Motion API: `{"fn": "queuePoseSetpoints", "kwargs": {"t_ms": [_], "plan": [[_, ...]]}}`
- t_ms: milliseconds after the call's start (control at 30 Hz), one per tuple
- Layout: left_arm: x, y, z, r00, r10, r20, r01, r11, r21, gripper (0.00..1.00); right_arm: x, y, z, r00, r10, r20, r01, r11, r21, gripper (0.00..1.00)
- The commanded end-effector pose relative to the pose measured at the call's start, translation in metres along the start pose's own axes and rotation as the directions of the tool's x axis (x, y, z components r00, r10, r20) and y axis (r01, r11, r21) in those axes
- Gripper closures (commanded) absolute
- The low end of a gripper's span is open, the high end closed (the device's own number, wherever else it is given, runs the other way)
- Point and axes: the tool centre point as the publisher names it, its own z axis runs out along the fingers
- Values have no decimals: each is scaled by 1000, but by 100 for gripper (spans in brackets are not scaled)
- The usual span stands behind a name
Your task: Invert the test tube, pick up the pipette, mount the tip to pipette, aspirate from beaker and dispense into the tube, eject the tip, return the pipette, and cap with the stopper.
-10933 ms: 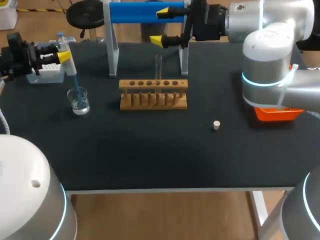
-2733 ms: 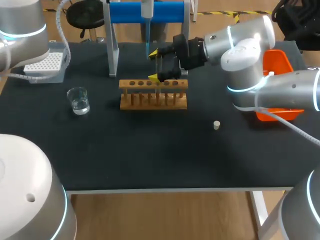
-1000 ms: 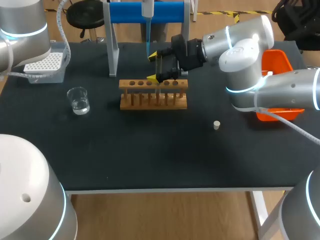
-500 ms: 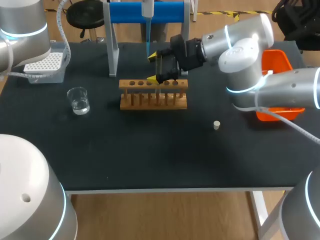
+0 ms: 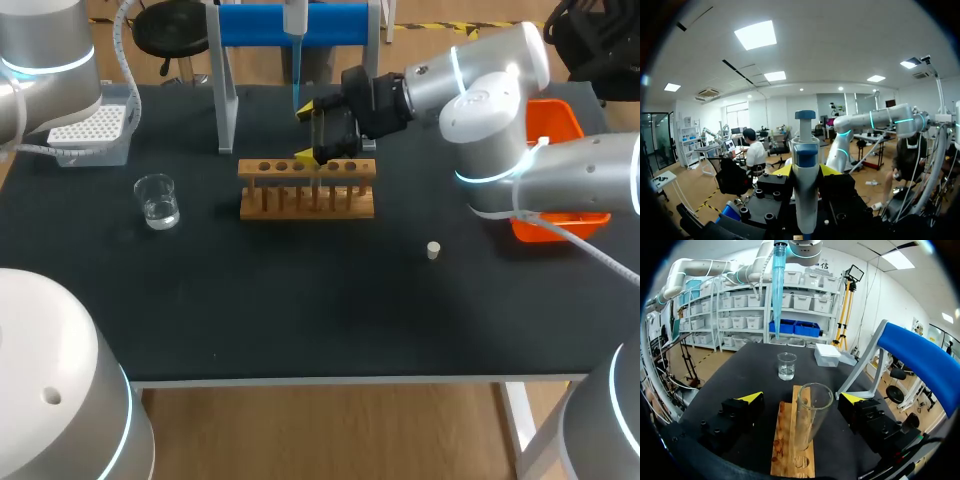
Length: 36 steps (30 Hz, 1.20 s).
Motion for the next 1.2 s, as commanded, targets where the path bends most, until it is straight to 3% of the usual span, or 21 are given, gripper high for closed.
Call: {"fn": "queuePoseSetpoints", "kwargs": {"t_ms": [33, 233, 633, 1200], "plan": [[0, -1, -1, 1000, -1, -2, 1, 1000, -3, 100, 0, 2, -2, 1000, 1, -4, -1, 1000, 7, 0], [0, -1, -1, 1000, -1, -2, 1, 1000, -3, 100, 0, 2, -2, 1000, 1, -4, -1, 1000, 7, 0], [-17, -2, 26, 998, 0, -63, 0, 1000, 1, 100, 0, 2, -2, 1000, 1, -4, -1, 1000, 7, 0], [-23, -1, 28, 997, 3, -75, -4, 1000, -3, 100, 0, 2, -2, 1000, 1, -4, -1, 1000, 7, 0]]}}
